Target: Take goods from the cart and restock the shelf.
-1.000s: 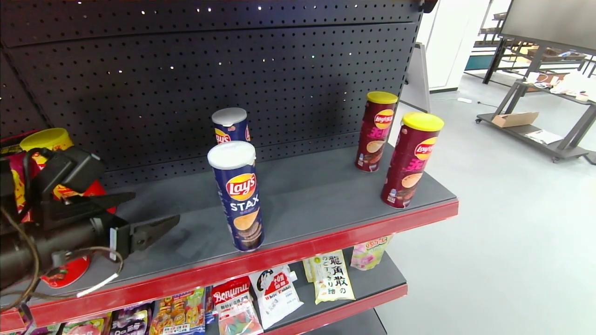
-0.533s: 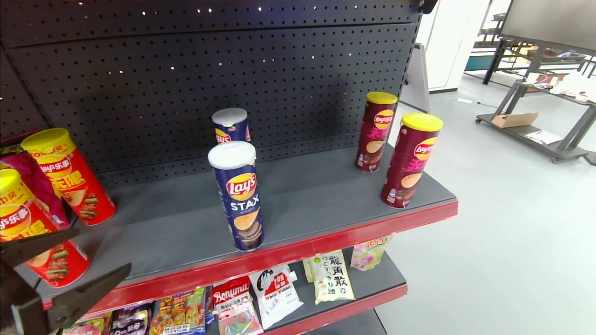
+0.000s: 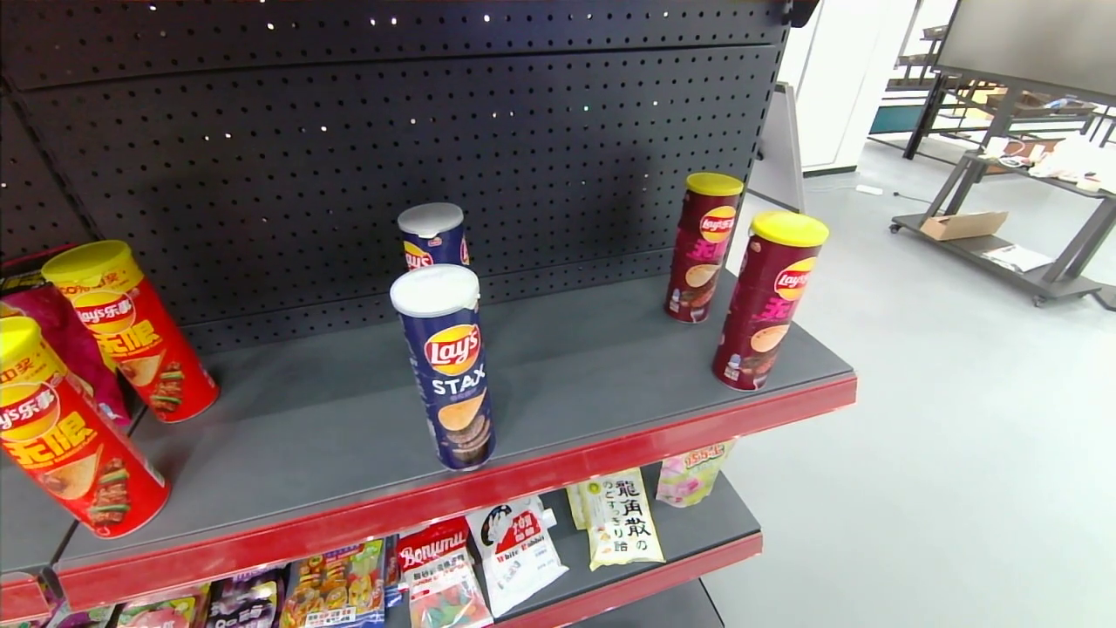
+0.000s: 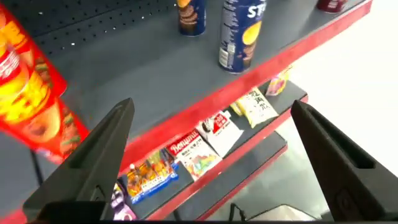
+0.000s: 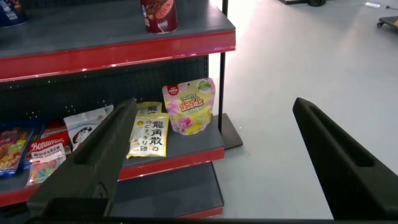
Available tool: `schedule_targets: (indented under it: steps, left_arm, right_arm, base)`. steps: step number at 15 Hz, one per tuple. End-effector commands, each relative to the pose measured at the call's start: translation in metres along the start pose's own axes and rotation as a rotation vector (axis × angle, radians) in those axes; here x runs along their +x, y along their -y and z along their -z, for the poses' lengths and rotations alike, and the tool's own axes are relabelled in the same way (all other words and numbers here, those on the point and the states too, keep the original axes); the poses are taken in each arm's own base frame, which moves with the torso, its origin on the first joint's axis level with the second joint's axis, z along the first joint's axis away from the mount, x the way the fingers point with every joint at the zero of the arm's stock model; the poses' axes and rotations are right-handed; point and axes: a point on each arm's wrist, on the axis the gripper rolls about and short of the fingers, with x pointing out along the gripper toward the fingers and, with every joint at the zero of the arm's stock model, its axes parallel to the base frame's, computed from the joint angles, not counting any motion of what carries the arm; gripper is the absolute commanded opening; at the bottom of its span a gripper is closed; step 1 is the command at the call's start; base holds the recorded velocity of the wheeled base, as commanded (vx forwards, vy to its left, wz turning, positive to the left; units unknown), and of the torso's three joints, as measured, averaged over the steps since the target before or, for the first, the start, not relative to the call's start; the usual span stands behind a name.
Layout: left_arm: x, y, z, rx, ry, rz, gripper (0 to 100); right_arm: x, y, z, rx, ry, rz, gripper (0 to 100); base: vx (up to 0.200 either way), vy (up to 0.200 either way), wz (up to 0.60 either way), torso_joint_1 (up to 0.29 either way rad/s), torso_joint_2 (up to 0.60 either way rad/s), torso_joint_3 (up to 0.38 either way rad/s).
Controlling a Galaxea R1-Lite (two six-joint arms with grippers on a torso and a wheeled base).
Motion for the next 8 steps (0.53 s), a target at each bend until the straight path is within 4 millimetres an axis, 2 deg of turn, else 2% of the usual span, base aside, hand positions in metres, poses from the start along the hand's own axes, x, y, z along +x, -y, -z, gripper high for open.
schedule_targets:
  steps: [1,4,6,8]
  left_arm:
    - [-0.036,0.010,0.005,0.026,0.113,-0.010,100]
    - [-0.047,0.012,0.009,0.039,0.157,-0.080,100]
    - [-0.053,0.012,0.026,0.031,0.182,-0.193,100]
    - [-0.057,0.013,0.027,0.040,0.206,-0.202,100]
  right_arm:
    - [0.000,0.000,0.000,0.000,0.000,-0.001,100]
    - [0.000,0.000,0.000,-0.001,0.000,0.001,100]
    - [0.000,0.000,0.000,-0.001,-0.002,0.001,100]
    - [0.000,0.000,0.000,-0.003,-0.002,0.001,100]
  base:
    - [0.000,0.000,0.00,0.000,0.00,0.000]
    - [0.000,0.000,0.00,0.000,0.00,0.000]
    - [0.000,0.000,0.00,0.000,0.00,0.000]
    - [0.000,0.000,0.00,0.000,0.00,0.000]
